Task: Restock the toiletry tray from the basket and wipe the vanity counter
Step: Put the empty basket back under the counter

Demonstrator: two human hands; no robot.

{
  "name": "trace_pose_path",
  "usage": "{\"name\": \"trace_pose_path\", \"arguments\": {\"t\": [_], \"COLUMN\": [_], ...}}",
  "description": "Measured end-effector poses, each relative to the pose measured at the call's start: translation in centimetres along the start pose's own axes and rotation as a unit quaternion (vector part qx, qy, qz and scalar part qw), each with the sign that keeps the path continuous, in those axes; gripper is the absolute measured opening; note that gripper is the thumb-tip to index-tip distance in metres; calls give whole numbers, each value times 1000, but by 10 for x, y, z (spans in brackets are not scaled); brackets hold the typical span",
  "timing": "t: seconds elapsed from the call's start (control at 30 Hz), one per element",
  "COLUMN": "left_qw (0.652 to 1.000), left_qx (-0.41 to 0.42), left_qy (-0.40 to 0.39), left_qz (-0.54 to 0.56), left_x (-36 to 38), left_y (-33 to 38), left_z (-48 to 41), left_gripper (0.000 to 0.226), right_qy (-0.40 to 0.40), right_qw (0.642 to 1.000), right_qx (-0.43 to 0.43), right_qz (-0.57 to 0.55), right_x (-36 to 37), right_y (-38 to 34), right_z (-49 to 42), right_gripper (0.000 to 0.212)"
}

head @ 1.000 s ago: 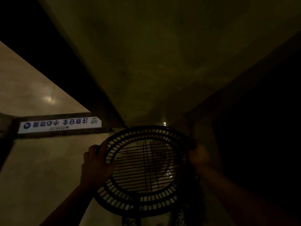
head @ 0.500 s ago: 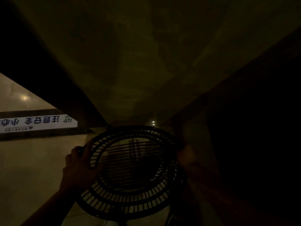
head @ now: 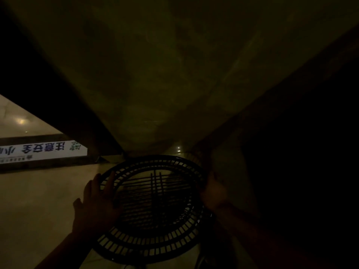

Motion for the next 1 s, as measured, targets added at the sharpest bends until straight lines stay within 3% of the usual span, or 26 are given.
{"name": "trace_pose_path", "arguments": {"t": [0.17,0.4,0.67,1.0], "left_qw": [997,994,977,950], "left_qx": [61,107,203,280], "left_qy": [25,35,60,92], "left_qz": [-39,-2,-30,-97], "left_x": [-28,-123,-238,-314], "left_y": [46,131,226,313], "left_z": [31,114,217,333], "left_gripper": [89,89,70,76], "right_qy": [-39,13,123,208], "right_qw": [995,965,958,930], "right_qx": [-65,-137,-137,-126], "right_qz": [-64,-224,-220,-275], "right_x": [-34,-142,-276,-379], "right_y": [-16,-28,-23,20], "right_z": [36,141,267,385], "right_gripper": [52,38,48,40]}}
Point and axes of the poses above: each hand's wrist, its own z-axis away from the middle knuckle, its own x-axis out of the palm, y = z × x, the point moved 6 cm from there along -z, towards the middle knuckle, and after that the axes turned 13 degrees about z, right-handed, at the moved point
